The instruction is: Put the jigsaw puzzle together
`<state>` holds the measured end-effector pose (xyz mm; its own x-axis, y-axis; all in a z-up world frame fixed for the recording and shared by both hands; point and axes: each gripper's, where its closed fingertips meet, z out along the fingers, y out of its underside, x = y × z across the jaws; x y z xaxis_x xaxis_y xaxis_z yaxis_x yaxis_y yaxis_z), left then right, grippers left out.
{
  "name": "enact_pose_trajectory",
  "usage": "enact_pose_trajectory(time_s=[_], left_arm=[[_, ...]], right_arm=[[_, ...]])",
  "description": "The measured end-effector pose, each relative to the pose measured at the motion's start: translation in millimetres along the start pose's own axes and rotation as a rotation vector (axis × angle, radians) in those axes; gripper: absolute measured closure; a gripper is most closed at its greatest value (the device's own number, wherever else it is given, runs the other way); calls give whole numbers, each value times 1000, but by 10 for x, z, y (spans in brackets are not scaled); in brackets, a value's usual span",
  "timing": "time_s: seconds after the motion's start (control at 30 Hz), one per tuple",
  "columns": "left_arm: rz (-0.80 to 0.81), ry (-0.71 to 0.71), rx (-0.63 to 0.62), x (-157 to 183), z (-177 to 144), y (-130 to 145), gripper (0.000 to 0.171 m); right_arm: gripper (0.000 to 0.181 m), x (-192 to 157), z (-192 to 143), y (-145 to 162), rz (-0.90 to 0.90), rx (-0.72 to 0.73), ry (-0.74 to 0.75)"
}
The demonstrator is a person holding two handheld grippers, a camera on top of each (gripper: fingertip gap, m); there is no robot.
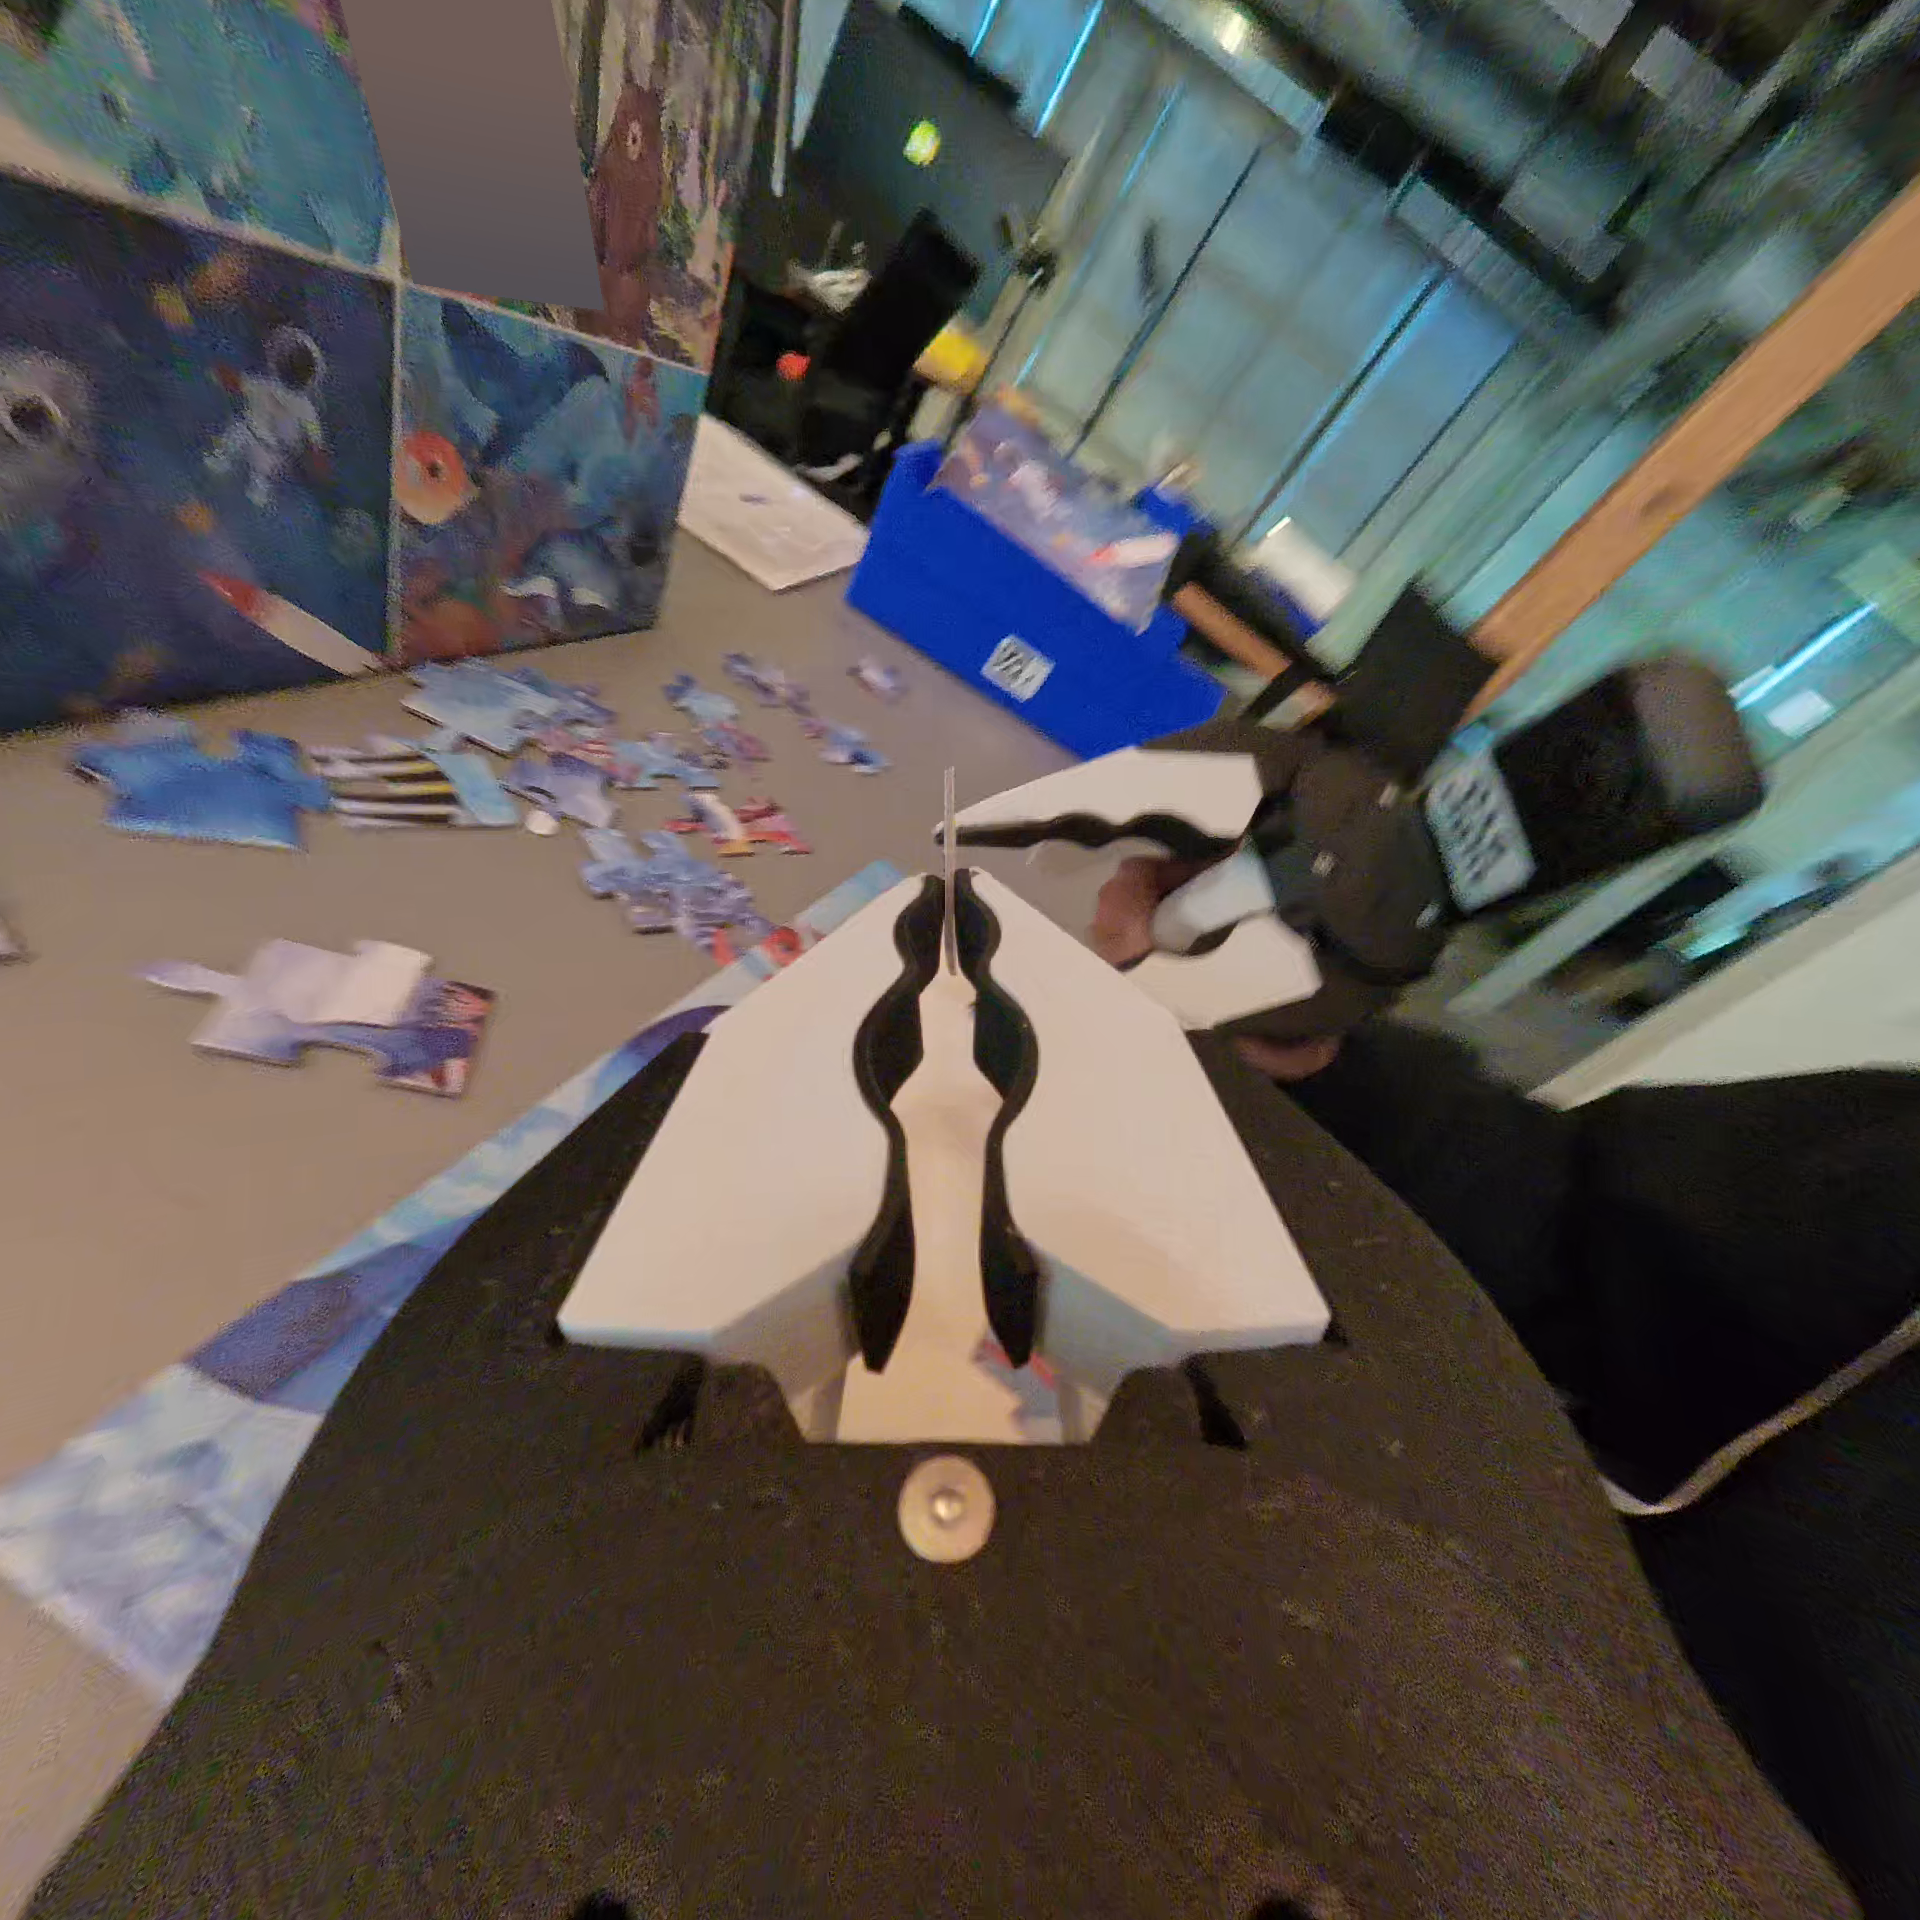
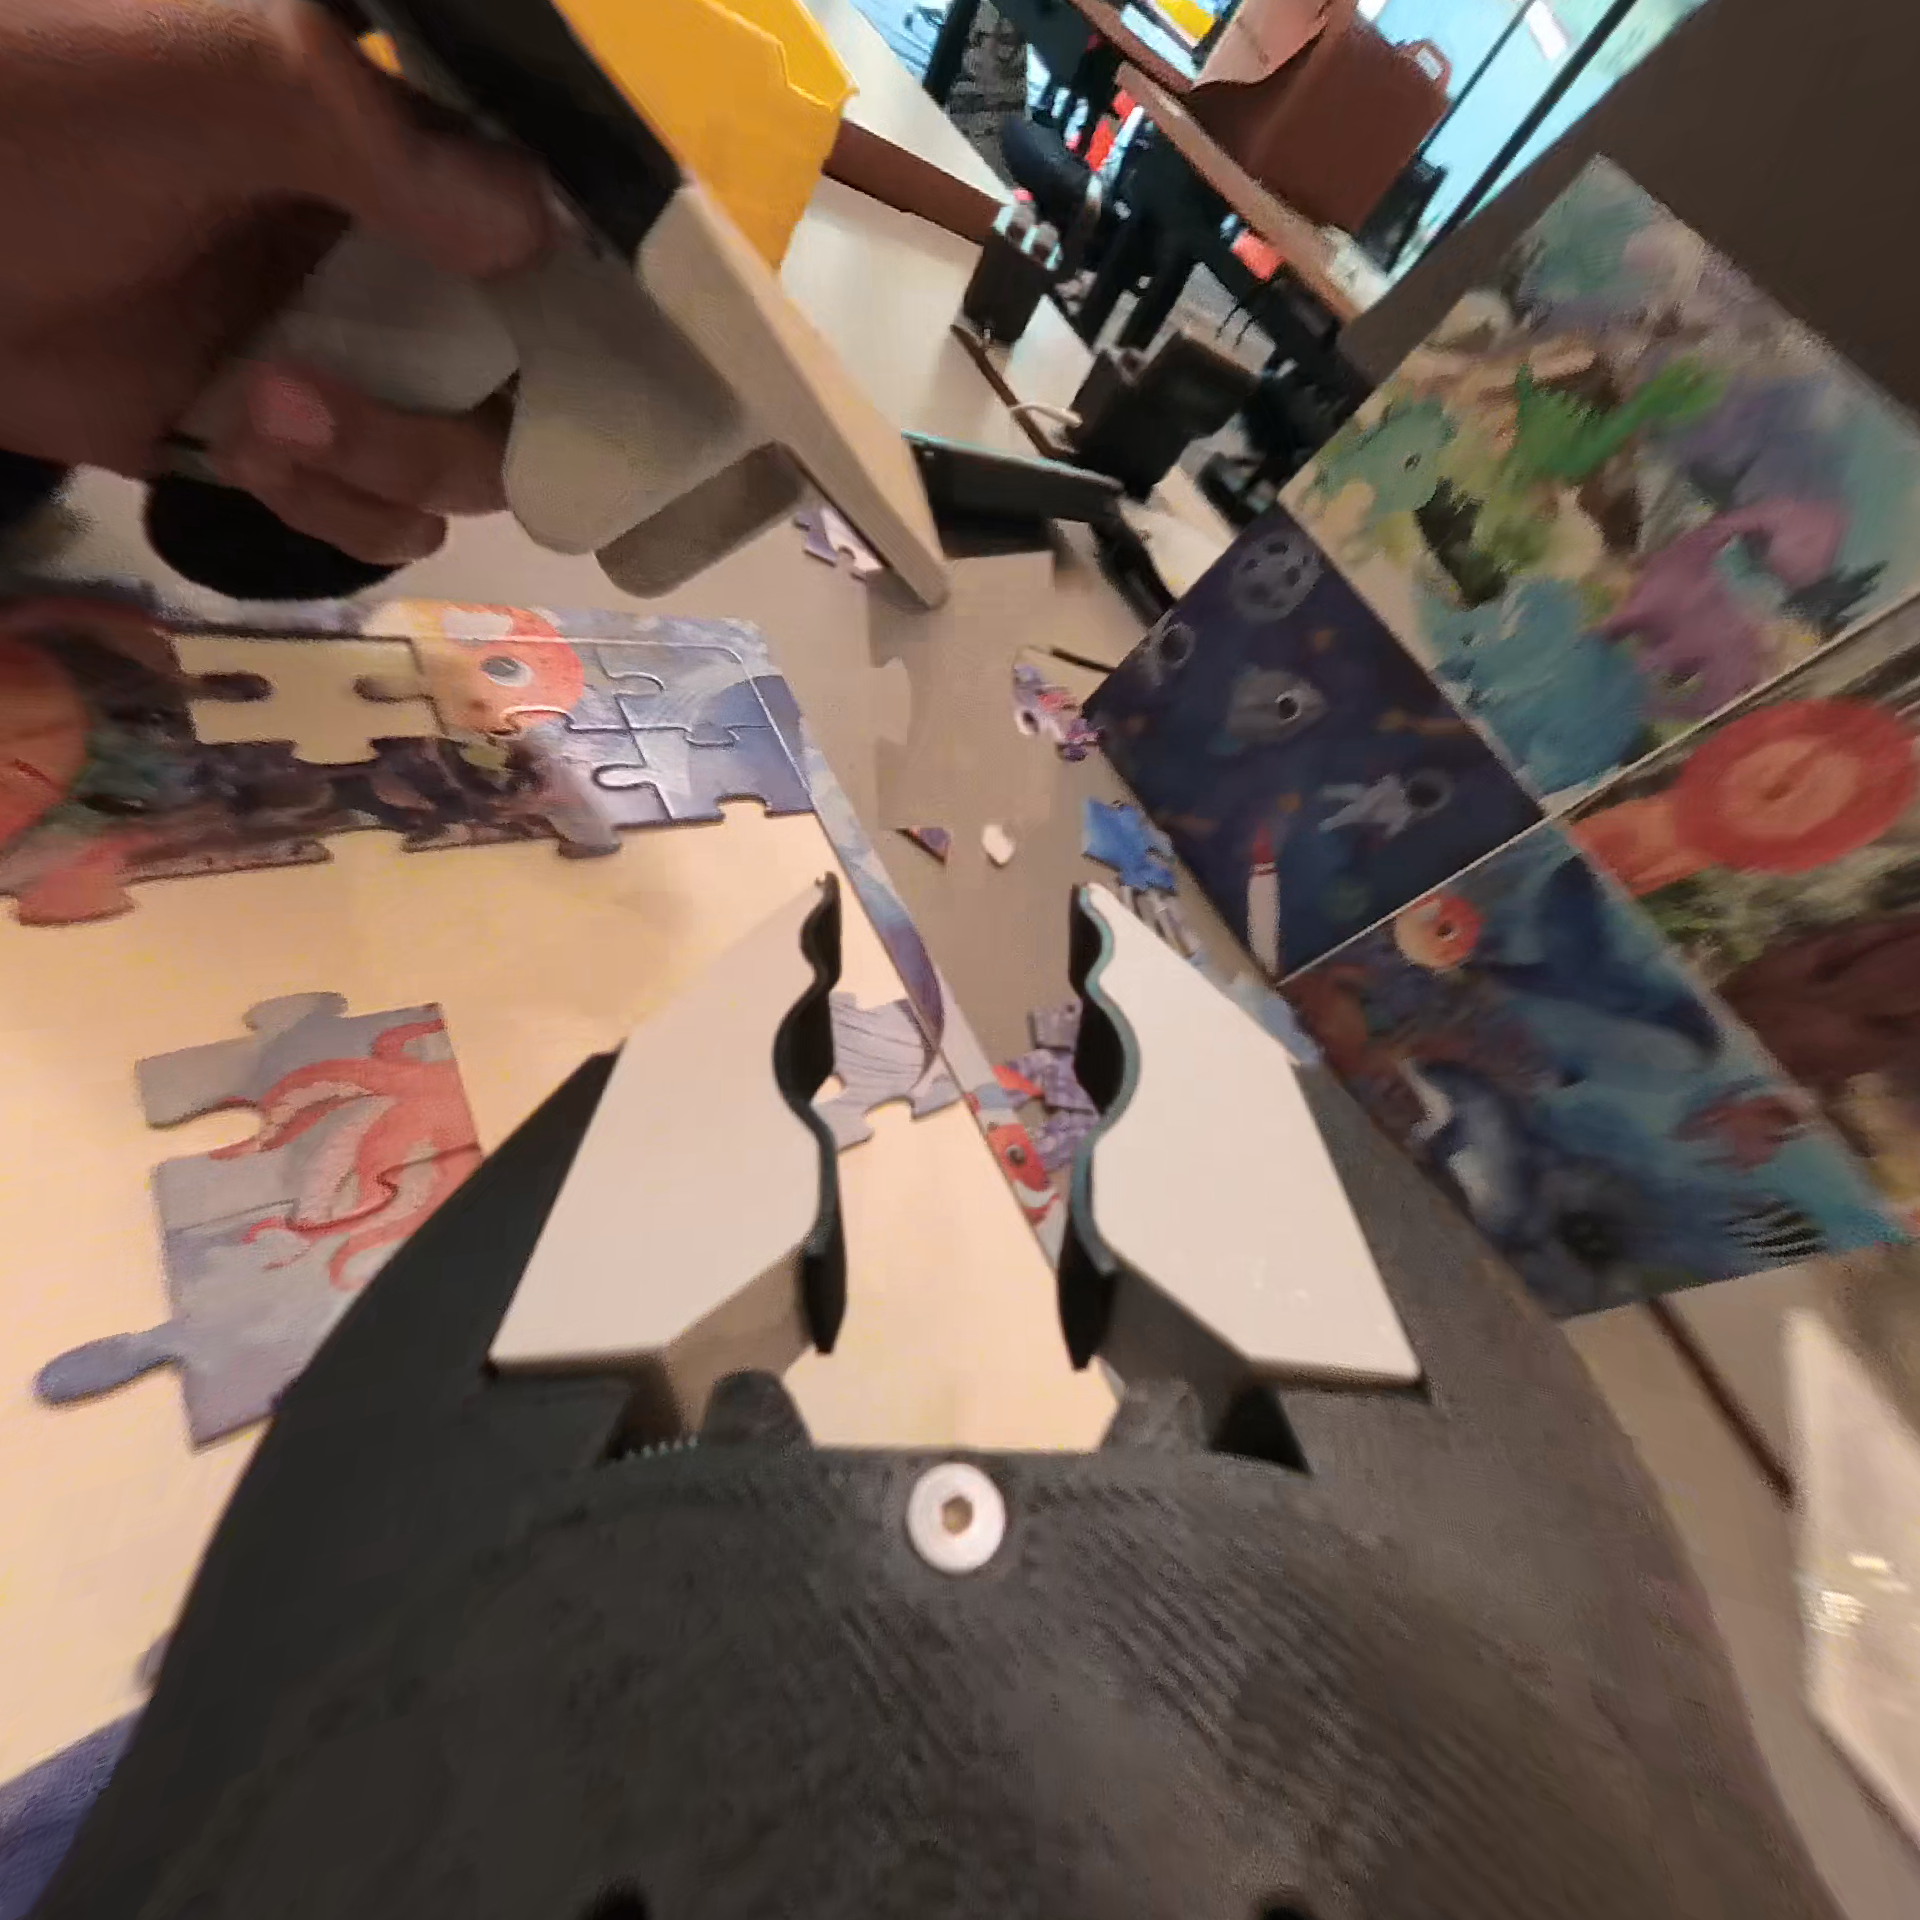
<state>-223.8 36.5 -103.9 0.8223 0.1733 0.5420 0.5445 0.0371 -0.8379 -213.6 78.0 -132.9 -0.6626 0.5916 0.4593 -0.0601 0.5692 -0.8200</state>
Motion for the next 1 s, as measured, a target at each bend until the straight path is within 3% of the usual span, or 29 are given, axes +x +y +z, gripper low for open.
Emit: enact_pose_trajectory(time_s=[0.13,0.37,0.47,0.6,0.7,0.8,0.93,1.0], left_arm=[[-233,115,48,-27,-14,-18,171],[-346,202,17,62,52,61,171],[-343,206,17,46,38,65,171],[-364,259,52,77,-6,-1,149],[-375,281,75,84,-20,-34,136],[-362,286,79,86,-27,-40,121],[-328,361,108,209,-49,-106,102],[-287,408,99,321,-47,-106,102]], right_arm=[[136,-26,29,-120,-219,-21,138],[150,-30,40,-182,-540,-85,305],[150,-40,49,-174,-581,-96,314],[150,-63,70,-148,-521,-92,273],[150,-75,81,-143,-350,-46,198],[150,-110,77,-189,2,53,33],[150,-293,-24,-437,628,267,-396],[151,-301,-138,-576,873,373,-605]])
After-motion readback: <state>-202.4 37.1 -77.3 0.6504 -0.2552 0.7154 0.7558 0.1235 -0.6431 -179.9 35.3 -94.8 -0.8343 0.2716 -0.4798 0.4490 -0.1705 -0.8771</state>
